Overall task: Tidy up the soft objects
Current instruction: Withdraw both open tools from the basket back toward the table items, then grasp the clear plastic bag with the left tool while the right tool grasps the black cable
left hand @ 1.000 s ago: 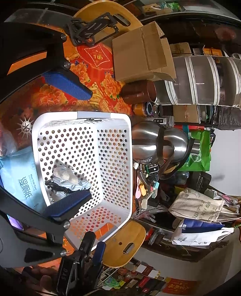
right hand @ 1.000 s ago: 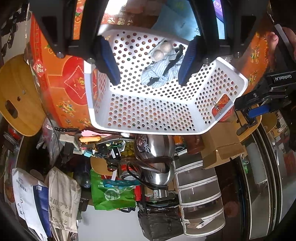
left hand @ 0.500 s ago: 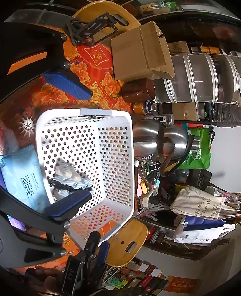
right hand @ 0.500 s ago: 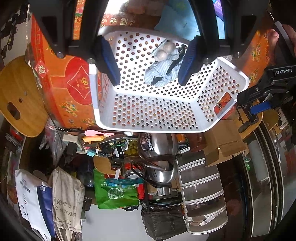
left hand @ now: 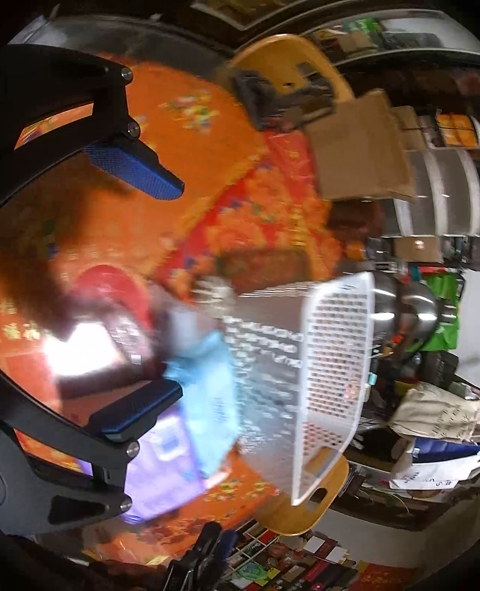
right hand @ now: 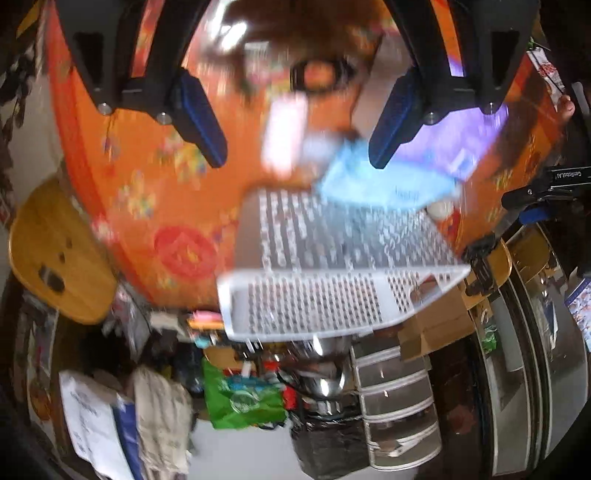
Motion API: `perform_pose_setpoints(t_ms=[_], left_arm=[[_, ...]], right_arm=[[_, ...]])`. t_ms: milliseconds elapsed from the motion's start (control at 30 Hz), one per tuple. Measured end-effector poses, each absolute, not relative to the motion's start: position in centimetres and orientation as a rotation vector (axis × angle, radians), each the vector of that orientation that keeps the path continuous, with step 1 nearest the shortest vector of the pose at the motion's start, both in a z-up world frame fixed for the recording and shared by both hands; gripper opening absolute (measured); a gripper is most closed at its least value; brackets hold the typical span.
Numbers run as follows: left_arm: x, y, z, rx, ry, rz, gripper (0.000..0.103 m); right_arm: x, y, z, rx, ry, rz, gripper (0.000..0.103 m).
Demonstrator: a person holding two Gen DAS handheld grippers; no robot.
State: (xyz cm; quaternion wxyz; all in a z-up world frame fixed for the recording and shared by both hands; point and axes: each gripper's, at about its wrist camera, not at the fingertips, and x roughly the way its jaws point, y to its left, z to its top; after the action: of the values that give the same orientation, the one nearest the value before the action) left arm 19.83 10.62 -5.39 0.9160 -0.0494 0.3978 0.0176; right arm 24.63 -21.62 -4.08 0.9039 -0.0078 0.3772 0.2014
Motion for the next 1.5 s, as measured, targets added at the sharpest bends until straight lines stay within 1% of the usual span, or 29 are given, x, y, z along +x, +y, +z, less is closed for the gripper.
perform_pose_setpoints(t_ms=[133,233,367,533,633,800,833,867,967,1300,1367,1500], left_arm=[[18.4,10.6,-8.0,-0.126,0.863,0.026,0.097],[18.4,10.0,-9.5,-0.120,0.891,0.014,0.097],[19.2,9.3,-11.1,-0.125,0.920,-0.012,0.097],[20.0,9.0,-11.8,-0.136,0.934,-0.064,0.097],[20.4,9.0,-11.9,-0.139,0.939,-0.090,0.097],[20.7,9.5,-12.3,-0.146,0.944,-0.137,0.097],[20.7,9.6,-12.2,-0.147,0.940,-0.144,0.097],[20.8,9.6,-12.2,-0.144,0.936,-0.146,0.095],[20.8,9.7,-12.1,-0.135,0.919,-0.158,0.090],[20.8,10.0,-12.3,-0.090,0.924,-0.170,0.087],[21.0,9.6,-12.8,-0.084,0.937,-0.166,0.081],[21.3,8.6,-13.0,-0.050,0.941,-0.148,0.076]], right_arm=[[22.7,-22.8,-7.2,0.084,0.861,0.462,0.079],[22.0,-22.4,-8.9,0.065,0.900,0.466,0.079],[21.6,-21.6,-9.7,0.045,0.911,0.493,0.079],[21.5,-20.9,-10.4,0.001,0.914,0.493,0.078],[21.9,-20.5,-10.8,-0.009,0.925,0.501,0.075],[22.1,-20.4,-10.8,-0.013,0.922,0.509,0.073],[22.1,-20.3,-10.8,-0.014,0.922,0.511,0.072],[22.1,-20.2,-10.8,-0.019,0.921,0.514,0.069],[22.1,-20.0,-10.8,-0.033,0.919,0.515,0.067],[22.0,-20.0,-10.8,-0.019,0.916,0.519,0.067],[22.1,-20.1,-10.8,-0.017,0.916,0.520,0.067],[22.0,-20.1,-10.8,-0.019,0.916,0.519,0.067]])
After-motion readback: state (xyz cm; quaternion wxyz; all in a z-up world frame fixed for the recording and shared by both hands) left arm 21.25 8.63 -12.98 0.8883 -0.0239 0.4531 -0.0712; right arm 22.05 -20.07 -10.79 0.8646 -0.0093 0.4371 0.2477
